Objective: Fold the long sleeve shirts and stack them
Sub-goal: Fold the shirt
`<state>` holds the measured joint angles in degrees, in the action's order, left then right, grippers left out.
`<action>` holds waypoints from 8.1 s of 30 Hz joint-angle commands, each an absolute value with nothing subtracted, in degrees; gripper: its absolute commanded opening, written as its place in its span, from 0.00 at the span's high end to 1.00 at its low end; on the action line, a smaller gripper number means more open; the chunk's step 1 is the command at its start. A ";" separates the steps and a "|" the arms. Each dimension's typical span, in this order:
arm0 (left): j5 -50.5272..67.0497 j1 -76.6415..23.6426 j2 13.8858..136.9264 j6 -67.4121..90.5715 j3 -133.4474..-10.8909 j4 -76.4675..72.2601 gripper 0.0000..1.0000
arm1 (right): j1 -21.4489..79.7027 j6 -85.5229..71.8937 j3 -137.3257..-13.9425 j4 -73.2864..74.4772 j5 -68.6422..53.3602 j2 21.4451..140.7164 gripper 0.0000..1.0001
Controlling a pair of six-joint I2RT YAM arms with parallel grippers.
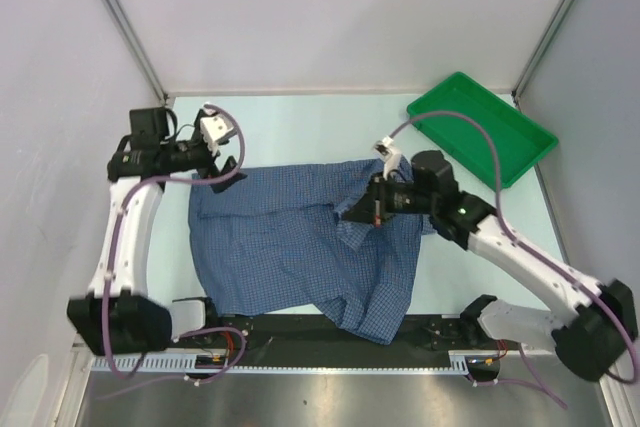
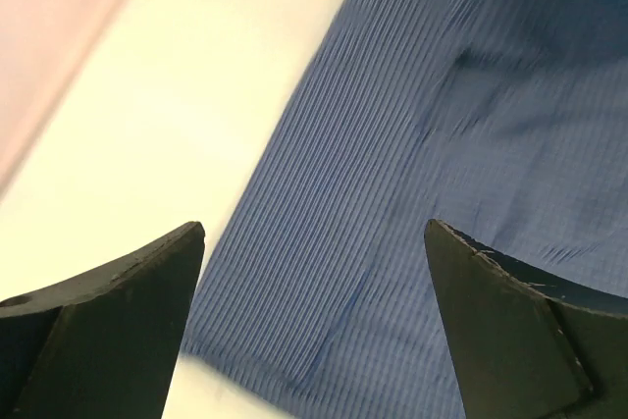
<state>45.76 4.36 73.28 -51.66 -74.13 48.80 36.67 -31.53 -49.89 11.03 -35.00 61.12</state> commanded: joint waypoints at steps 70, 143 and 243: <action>53.44 -48.69 62.93 -70.30 -51.59 61.87 1.00 | 7.12 -11.34 -79.28 13.62 -21.18 111.36 0.37; 12.58 -32.43 69.14 -31.56 -37.35 28.22 0.31 | 17.32 17.67 -71.63 39.73 -42.10 96.50 0.14; 42.28 11.86 99.23 -9.32 -55.29 23.65 0.96 | 13.01 18.98 -82.18 42.36 -34.28 109.69 0.26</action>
<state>45.28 9.43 100.29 -11.77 -56.49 27.86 12.80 18.70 -79.35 42.87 -34.87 109.43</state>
